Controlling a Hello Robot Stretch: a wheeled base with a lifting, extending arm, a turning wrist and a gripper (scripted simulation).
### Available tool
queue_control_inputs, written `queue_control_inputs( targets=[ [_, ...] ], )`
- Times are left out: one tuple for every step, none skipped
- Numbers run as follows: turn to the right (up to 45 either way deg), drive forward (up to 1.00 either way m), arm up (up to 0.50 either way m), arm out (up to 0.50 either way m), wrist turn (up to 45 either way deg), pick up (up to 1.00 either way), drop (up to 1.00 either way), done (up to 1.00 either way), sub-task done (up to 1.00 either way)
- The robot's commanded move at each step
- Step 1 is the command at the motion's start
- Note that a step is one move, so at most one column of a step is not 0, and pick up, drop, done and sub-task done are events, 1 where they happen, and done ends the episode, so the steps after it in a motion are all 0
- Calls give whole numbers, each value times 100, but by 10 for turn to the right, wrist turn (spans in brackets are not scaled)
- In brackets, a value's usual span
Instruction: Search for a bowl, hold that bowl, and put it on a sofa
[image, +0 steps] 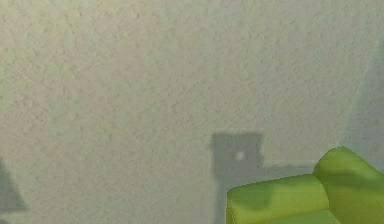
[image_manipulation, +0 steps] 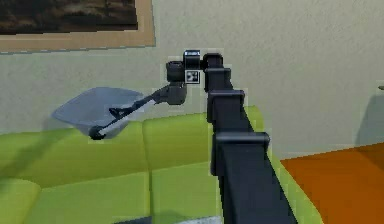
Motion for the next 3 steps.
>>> queue_control_inputs(
  targets=[
    [0, 0, 0, 0, 450, 0, 0, 0, 0],
    [0, 0, -40, 0, 0, 0, 0, 0, 0],
    [0, 0, -32, 0, 0, 0, 0, 0, 0]
  ],
)
